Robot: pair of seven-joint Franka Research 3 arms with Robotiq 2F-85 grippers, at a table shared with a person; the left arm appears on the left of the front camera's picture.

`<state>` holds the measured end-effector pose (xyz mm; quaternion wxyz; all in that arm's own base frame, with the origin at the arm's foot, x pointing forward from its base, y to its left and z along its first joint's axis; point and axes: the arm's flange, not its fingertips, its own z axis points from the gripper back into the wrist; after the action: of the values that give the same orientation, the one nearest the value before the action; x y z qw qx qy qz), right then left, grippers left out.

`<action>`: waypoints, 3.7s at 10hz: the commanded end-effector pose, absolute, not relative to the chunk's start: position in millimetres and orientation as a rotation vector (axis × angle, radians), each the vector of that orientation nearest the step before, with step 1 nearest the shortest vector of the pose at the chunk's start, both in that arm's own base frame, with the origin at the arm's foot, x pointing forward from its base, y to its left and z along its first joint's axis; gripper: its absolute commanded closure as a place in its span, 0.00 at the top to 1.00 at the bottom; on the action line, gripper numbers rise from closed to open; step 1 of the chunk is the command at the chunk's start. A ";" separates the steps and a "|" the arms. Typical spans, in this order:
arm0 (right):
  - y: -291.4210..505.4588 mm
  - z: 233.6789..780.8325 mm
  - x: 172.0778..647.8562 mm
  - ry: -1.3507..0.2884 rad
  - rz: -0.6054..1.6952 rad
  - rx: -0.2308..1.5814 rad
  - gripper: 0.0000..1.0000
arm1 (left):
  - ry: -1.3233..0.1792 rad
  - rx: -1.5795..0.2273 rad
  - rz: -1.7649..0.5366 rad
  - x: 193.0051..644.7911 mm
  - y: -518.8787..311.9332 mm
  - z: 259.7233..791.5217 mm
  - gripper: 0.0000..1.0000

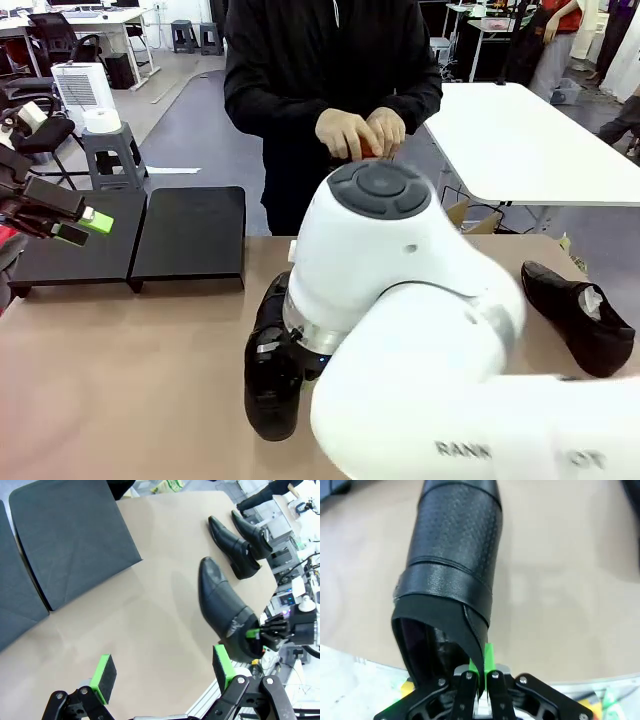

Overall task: Organize the shoes by placing them on the stand.
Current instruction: Pick up one Shoe and place it in the middle of the table, then place the Shoe from the middle of the table onto the Shoes Stand.

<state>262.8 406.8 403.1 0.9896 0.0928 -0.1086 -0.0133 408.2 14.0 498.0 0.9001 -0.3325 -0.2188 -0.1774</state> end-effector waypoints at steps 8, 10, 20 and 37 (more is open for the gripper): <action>442.3 352.7 308.3 -0.155 0.069 0.238 0.45 | -0.470 -0.711 -0.376 409.7 14.7 497.9 1.00; 437.2 359.3 305.5 -0.165 0.010 0.242 0.85 | -0.470 -0.711 -0.376 409.7 14.7 497.9 1.00; 423.8 377.4 301.1 -0.171 -0.027 0.248 1.00 | -0.470 -0.711 -0.376 409.7 14.7 497.9 1.00; 275.6 405.1 311.4 -0.149 -0.111 0.085 1.00 | -0.266 -0.517 -0.222 343.9 -70.3 518.4 1.00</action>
<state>314.6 270.6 402.3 0.9938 0.0427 -0.0710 -0.0743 331.8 -78.4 522.7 0.9585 -0.2338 -0.1151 -0.1159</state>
